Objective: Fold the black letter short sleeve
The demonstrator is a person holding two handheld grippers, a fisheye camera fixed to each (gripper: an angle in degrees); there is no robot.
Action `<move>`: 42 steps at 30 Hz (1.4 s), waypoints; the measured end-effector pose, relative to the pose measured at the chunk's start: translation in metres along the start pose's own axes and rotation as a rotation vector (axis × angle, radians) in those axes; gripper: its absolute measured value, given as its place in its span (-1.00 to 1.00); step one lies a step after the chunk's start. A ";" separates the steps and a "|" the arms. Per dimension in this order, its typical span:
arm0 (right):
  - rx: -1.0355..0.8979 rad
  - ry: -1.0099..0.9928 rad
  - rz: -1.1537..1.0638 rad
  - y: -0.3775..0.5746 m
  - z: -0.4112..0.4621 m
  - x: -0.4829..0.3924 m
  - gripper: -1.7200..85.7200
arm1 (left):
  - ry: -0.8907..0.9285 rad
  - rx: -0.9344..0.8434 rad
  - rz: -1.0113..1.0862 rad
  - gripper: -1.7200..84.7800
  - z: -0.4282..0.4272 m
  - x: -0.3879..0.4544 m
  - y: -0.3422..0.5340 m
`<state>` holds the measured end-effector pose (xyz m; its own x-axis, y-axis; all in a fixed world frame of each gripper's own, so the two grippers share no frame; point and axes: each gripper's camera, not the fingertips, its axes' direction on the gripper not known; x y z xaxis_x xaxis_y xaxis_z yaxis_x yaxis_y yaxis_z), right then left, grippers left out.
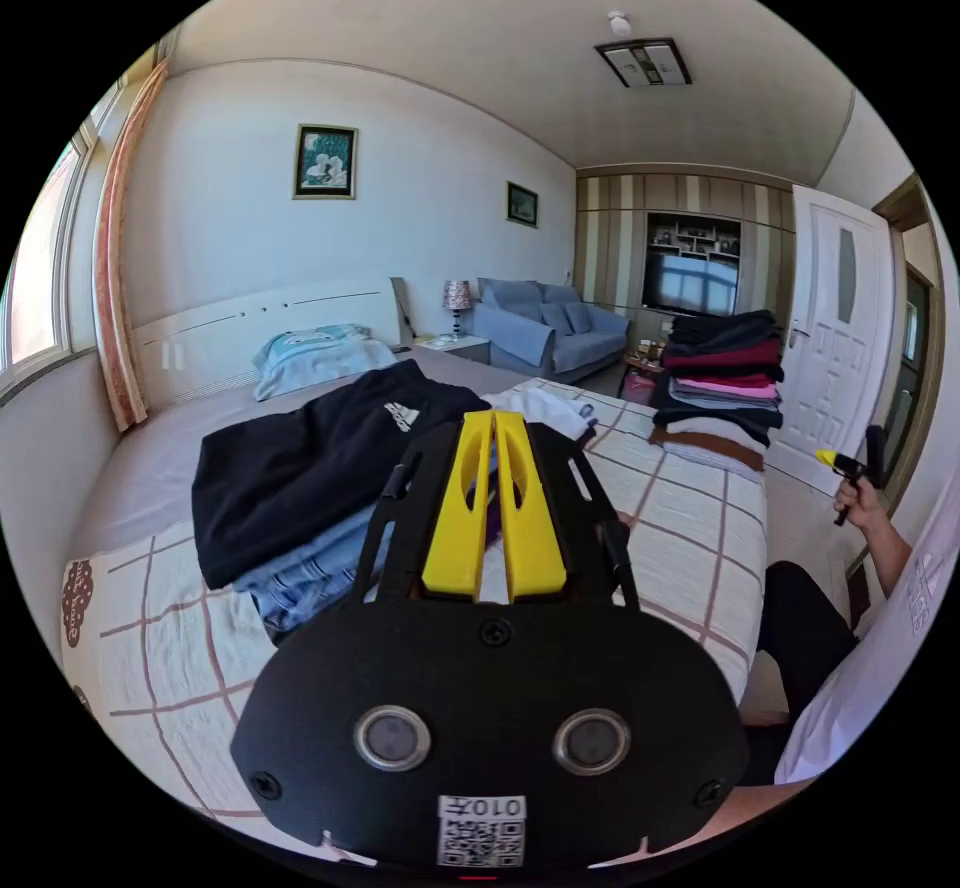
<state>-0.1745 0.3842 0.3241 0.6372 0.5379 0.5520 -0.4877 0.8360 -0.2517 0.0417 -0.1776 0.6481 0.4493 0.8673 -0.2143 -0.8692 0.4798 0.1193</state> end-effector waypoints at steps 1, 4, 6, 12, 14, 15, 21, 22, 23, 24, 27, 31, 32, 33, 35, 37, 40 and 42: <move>0.016 0.038 -0.017 -0.001 -0.003 -0.004 -0.77 | 0.031 0.004 -0.004 -0.96 -0.022 0.025 0.026; 0.029 0.259 -0.178 -0.033 -0.024 -0.021 -0.72 | 0.057 -0.014 -0.106 -0.96 -0.078 0.079 0.095; 0.032 0.328 -0.220 -0.082 -0.049 -0.024 -0.72 | 0.100 -0.052 -0.123 -0.96 -0.108 0.111 0.128; -0.132 0.457 -0.398 -0.195 -0.022 0.014 -0.61 | 0.037 -0.045 -0.224 -0.96 -0.238 0.187 0.180; -0.251 0.529 -0.418 -0.212 0.004 0.025 -0.60 | -0.060 -0.042 -0.282 -0.96 -0.289 0.202 0.180; -0.305 0.559 -0.450 -0.215 0.021 0.029 -0.60 | -0.079 -0.037 -0.291 -0.96 -0.301 0.206 0.177; -0.375 0.497 -0.527 -0.199 0.067 0.029 -0.66 | -0.227 0.083 -0.275 -0.96 -0.393 0.244 0.130; -0.373 0.478 -0.532 -0.196 0.070 0.028 -0.67 | -0.229 0.107 -0.261 -0.96 -0.403 0.250 0.118; -0.376 0.455 -0.535 -0.191 0.075 0.027 -0.68 | -0.235 0.130 -0.238 -0.96 -0.409 0.257 0.106; -0.389 0.435 -0.534 -0.186 0.081 0.027 -0.68 | -0.238 0.139 -0.226 -0.96 -0.412 0.259 0.101; -0.395 0.410 -0.544 -0.175 0.088 0.022 -0.68 | -0.219 0.156 -0.198 -0.96 -0.409 0.268 0.081; -0.417 0.420 -0.590 -0.161 0.096 0.010 -0.69 | -0.099 0.174 -0.193 -0.96 -0.388 0.272 0.069; -0.423 0.439 -0.616 -0.156 0.098 0.003 -0.69 | -0.069 0.170 -0.189 -0.96 -0.385 0.274 0.066; -0.435 0.459 -0.650 -0.151 0.100 -0.004 -0.70 | -0.060 0.171 -0.188 -0.96 -0.385 0.275 0.065; -0.450 0.497 -0.695 -0.144 0.106 -0.010 -0.72 | -0.059 0.172 -0.184 -0.96 -0.392 0.280 0.063; -0.476 0.515 -0.726 -0.137 0.113 -0.010 -0.75 | -0.074 0.151 -0.182 -0.96 -0.401 0.281 0.064; -0.524 0.564 -0.752 -0.123 0.123 -0.006 -0.83 | -0.105 0.131 -0.190 -0.97 -0.422 0.280 0.067; -0.488 0.530 -0.681 -0.119 0.114 0.004 -0.84 | -0.120 0.134 -0.201 -0.96 -0.438 0.277 0.071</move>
<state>-0.1824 0.2742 0.4470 0.9330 -0.1944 0.3030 0.3050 0.8740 -0.3782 0.0140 0.0389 0.1724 0.6385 0.7583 -0.1315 -0.7285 0.6506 0.2144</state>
